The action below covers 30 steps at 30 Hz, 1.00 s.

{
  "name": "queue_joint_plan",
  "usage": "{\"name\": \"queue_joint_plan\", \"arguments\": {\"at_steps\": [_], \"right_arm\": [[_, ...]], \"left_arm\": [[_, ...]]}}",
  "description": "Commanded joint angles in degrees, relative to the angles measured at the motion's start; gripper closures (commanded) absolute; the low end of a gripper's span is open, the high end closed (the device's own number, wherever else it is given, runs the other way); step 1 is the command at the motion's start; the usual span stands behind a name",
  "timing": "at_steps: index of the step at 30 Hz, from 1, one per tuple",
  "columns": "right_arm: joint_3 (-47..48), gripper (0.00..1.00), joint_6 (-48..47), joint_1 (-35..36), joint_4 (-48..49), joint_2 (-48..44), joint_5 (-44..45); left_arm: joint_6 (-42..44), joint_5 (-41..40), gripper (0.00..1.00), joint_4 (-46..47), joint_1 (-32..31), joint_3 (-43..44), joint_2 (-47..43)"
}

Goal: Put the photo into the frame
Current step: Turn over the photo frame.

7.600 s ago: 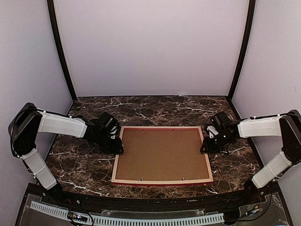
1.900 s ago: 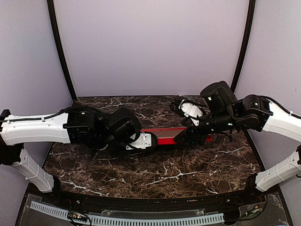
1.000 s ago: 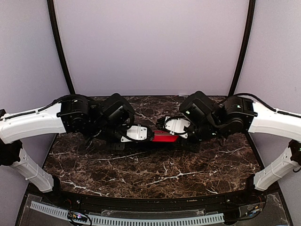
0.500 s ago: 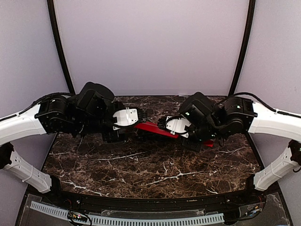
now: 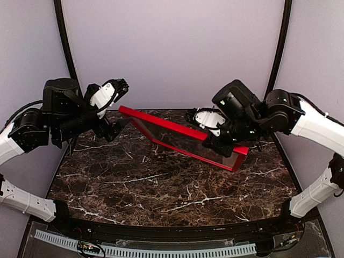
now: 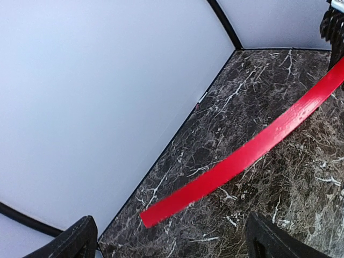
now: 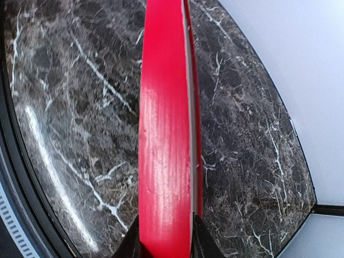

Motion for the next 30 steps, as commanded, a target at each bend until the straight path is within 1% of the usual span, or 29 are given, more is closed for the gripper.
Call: {"name": "queue_joint_plan", "arguments": {"at_steps": [1,3,5,7,8,10,16,23,24,30], "right_arm": [[10.92,1.0,9.24,-4.54,9.08,1.16,-4.23],[13.47,1.0,13.44,-7.85,9.34,2.29,-7.56],[14.66,1.0,17.81,-12.19,10.34,3.0,-13.96],[14.34,1.0,22.12,-16.59,12.61,3.57,-20.05],[13.6,1.0,24.16,-19.04,13.81,3.73,-22.03],[11.74,1.0,27.46,-21.73,15.96,4.06,-24.46],[0.17,1.0,37.25,-29.05,25.79,1.69,-29.21],[-15.34,1.0,46.87,-37.63,37.53,-3.33,-35.56],[-17.37,0.98,47.95,-38.36,38.96,-3.87,-36.65],[-29.53,0.75,54.98,-40.4,48.48,-6.15,-41.44]], "left_arm": [[-9.26,-1.93,0.01,-1.76,2.92,-0.26,0.77],[-13.34,-1.51,0.01,-3.49,5.28,-0.37,0.87],[-17.62,0.31,0.01,-4.17,7.48,-0.77,0.66],[-21.26,1.86,0.01,-4.34,9.05,-1.54,0.7],[-23.03,2.2,0.01,-4.32,9.44,-2.31,0.79],[-25.18,3.17,0.01,-4.16,10.37,-3.33,1.73],[-31.65,7.41,0.01,-3.88,11.96,-5.36,5.73],[-37.94,12.7,0.01,0.13,13.54,-9.08,9.5],[-38.28,13.43,0.01,0.55,13.58,-9.37,10.2],[-40.98,16.38,0.01,5.45,13.87,-12.82,13.16]]}}
